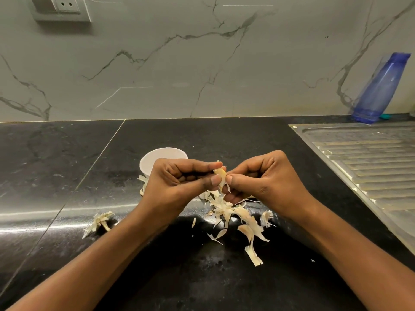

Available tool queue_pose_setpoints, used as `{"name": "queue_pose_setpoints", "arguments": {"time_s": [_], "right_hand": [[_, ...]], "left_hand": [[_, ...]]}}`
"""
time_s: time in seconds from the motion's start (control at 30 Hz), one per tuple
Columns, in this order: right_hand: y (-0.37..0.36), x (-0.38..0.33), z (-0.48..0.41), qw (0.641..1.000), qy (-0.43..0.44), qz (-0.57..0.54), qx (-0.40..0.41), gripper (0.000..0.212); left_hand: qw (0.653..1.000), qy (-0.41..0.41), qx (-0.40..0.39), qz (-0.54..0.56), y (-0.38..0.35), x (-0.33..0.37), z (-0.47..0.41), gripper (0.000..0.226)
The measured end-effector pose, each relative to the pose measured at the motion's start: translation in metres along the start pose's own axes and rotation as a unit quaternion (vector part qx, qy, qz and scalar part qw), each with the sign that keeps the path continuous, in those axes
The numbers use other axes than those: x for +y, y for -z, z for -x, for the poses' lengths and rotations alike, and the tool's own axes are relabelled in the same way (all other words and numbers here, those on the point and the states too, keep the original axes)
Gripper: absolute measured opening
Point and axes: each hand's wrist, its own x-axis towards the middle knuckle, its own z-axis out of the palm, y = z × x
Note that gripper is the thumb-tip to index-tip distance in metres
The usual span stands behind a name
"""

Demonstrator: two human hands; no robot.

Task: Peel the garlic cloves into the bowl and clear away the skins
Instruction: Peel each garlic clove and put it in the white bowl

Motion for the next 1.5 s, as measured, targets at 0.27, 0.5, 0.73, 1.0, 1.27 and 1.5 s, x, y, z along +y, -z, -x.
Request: {"name": "queue_pose_setpoints", "arguments": {"time_s": [0.27, 0.5, 0.73, 1.0, 1.27, 1.5], "right_hand": [[0.001, -0.001, 0.000, 0.999, -0.007, -0.034, 0.005, 0.010], [0.008, -0.005, -0.002, 0.998, -0.033, -0.043, -0.042, 0.024], [0.009, -0.006, -0.002, 0.996, -0.042, -0.046, -0.057, 0.023], [0.003, -0.001, -0.002, 0.998, -0.037, -0.055, -0.018, 0.008], [0.001, 0.000, 0.000, 0.998, 0.004, -0.058, 0.013, 0.015], [0.003, 0.001, -0.002, 0.998, 0.043, 0.003, 0.040, 0.006]], "left_hand": [[0.999, 0.010, -0.006, 0.037, -0.002, 0.004, 0.000, 0.040], [0.999, -0.003, -0.037, 0.023, 0.003, 0.002, 0.000, 0.039], [0.999, -0.005, -0.041, 0.015, 0.002, 0.003, 0.000, 0.040], [1.000, -0.005, -0.026, 0.000, 0.001, 0.001, 0.001, 0.038], [0.998, 0.025, -0.022, 0.046, -0.002, 0.004, 0.001, 0.037], [0.994, 0.089, -0.002, 0.058, -0.001, 0.002, -0.002, 0.038]]}}
